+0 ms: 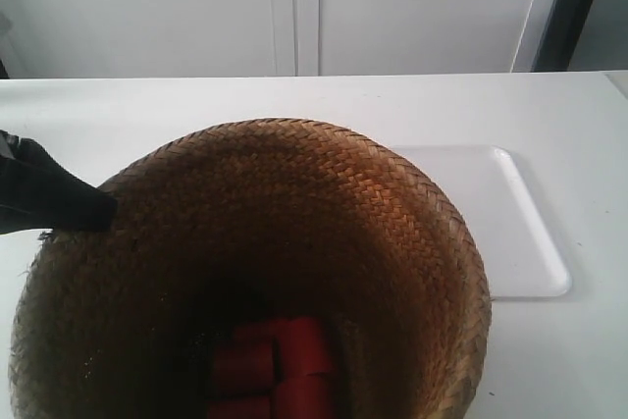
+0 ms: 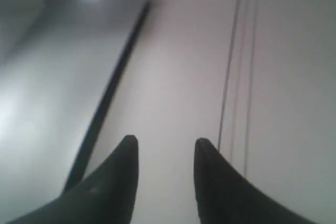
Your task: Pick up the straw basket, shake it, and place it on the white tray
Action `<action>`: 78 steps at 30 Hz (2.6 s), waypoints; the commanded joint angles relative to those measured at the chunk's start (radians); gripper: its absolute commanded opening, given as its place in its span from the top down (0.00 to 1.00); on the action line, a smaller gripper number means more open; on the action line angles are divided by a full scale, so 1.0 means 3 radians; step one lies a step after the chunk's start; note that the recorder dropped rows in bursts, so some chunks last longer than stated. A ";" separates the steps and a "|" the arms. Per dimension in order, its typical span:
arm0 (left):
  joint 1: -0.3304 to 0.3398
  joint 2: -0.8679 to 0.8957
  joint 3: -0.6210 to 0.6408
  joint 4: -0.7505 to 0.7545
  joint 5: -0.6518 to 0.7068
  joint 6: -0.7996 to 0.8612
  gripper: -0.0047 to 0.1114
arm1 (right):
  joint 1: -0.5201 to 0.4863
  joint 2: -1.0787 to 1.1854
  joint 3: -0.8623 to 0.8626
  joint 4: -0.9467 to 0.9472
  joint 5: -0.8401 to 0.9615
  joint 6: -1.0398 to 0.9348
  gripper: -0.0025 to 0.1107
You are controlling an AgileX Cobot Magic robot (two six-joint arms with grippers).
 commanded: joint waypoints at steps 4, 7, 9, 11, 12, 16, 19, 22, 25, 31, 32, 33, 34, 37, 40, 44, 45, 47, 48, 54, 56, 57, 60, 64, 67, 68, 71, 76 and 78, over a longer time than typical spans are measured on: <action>-0.0027 -0.0003 0.0034 -0.0068 0.0053 0.0067 0.96 | 0.0087 0.1274 -0.1025 -0.4154 0.1109 0.5250 0.70; -0.0027 -0.0003 0.0034 -0.0056 0.0082 0.0067 0.96 | 0.0087 0.1979 -0.1364 -0.4265 0.0155 0.5250 0.55; -0.0027 -0.0003 0.0034 -0.0056 0.0082 0.0067 0.96 | 0.0087 0.2207 -0.1402 -0.4265 0.0002 0.5250 0.44; -0.0027 -0.0003 0.0034 -0.0056 0.0082 0.0067 0.96 | 0.0087 0.2399 -0.1403 -0.4265 -0.0073 0.5250 0.35; -0.0027 -0.0003 0.0034 -0.0056 0.0082 0.0067 0.96 | 0.0087 0.2468 -0.1403 -0.4265 -0.0140 0.5250 0.33; -0.0027 -0.0003 0.0034 -0.0056 0.0089 0.0067 0.96 | 0.0087 0.2667 -0.1409 -0.4265 -0.0234 0.5250 0.33; -0.0042 -0.0003 0.0034 -0.0041 0.0086 0.0067 0.96 | 0.0087 0.2722 -0.1409 -0.4265 -0.0274 0.5250 0.33; -0.0042 -0.0003 0.0034 -0.0033 0.0086 0.0084 0.96 | 0.0087 0.2737 -0.1387 -0.4265 -0.0360 0.5250 0.34; -0.0042 -0.0003 0.0034 -0.0033 0.0081 0.0111 0.96 | 0.0087 0.2737 -0.1319 -0.4265 -0.0354 0.5107 0.38; -0.0042 -0.0003 0.0034 -0.0017 -0.0007 0.0119 0.96 | 0.0087 0.2737 -0.0938 -0.4265 -0.0306 0.4899 0.39; -0.0042 -0.0003 0.0034 -0.0017 -0.0016 0.0119 0.96 | 0.0087 0.2737 -0.0882 -0.4265 -0.0283 0.4800 0.39; -0.0042 -0.0003 0.0034 -0.0017 -0.0016 0.0119 0.96 | 0.0087 0.2737 -0.0827 -0.4265 -0.0265 0.4748 0.39; -0.0042 -0.0003 0.0034 -0.0017 -0.0016 0.0119 0.96 | 0.0087 0.2737 -0.0783 -0.4265 -0.0265 0.4700 0.40; -0.0042 -0.0003 0.0034 -0.0045 -0.0054 0.0119 0.96 | 0.0087 0.2737 -0.0675 -0.4265 -0.0260 0.4691 0.49; -0.0042 0.0000 0.0034 -0.0171 -0.0067 0.0119 0.96 | 0.0087 0.2737 -0.0636 -0.4265 -0.0407 0.4895 0.73; -0.0042 0.0000 0.0126 -0.0833 -0.0094 0.0558 0.96 | 0.0087 0.2712 -0.0636 -0.4130 -0.0754 0.4902 0.98; -0.0042 -0.0014 0.0161 -0.1148 -0.0137 0.0814 0.96 | 0.0087 0.2695 -0.0636 -0.3959 -0.0781 0.4781 0.98; -0.0042 -0.0073 0.0197 -0.1838 -0.0235 0.1374 0.96 | 0.0087 0.2603 -0.0636 -0.3335 -0.0786 0.4299 0.98; -0.0042 -0.0124 0.0191 -0.2154 -0.0228 0.1688 0.96 | 0.0087 0.2545 -0.0636 -0.3106 -0.0786 0.4107 0.98; -0.0042 -0.0791 0.0016 -0.2664 0.0101 0.2509 0.96 | 0.0087 0.1788 -0.0963 -0.2972 -0.0552 0.3984 0.98; -0.0042 -0.1024 0.0184 -0.2249 0.0015 0.2169 0.96 | 0.0118 0.1453 -0.0869 -0.3379 -0.0150 0.4321 0.98; -0.0042 -0.1135 0.0433 -0.2158 -0.0099 0.2056 0.96 | 0.0160 0.1323 -0.0717 -0.3483 0.0044 0.4471 0.98; -0.0042 -0.1210 0.1080 -0.2509 -0.0832 0.2434 0.96 | 0.0261 0.1154 -0.0269 -0.3197 0.0478 0.4186 0.98; -0.0042 -0.1130 0.0880 -0.2856 -0.0795 0.2818 0.96 | 0.0291 0.1148 -0.0683 -0.3113 0.0380 0.4114 0.98; -0.0042 -0.1203 0.0277 -0.2598 -0.0327 0.2509 0.96 | 0.0295 0.1097 -0.1374 -0.3637 0.0165 0.4818 0.98; -0.0042 -0.1259 0.0124 -0.2475 -0.0208 0.2385 0.96 | 0.0295 0.1053 -0.1519 -0.3909 0.0188 0.5055 0.98; -0.0042 -0.1449 0.0183 -0.2074 -0.0106 0.1906 0.96 | 0.0295 0.0904 -0.1261 -0.4111 0.0175 0.5239 0.98; -0.0042 -0.1460 0.1042 -0.2081 -0.0742 0.1983 0.96 | 0.0295 0.0905 -0.0167 -0.3429 0.0679 0.4433 0.98; -0.0042 -0.1448 0.0800 -0.2251 -0.0684 0.2144 0.96 | 0.0295 0.0913 -0.0460 -0.3295 0.0410 0.4339 0.98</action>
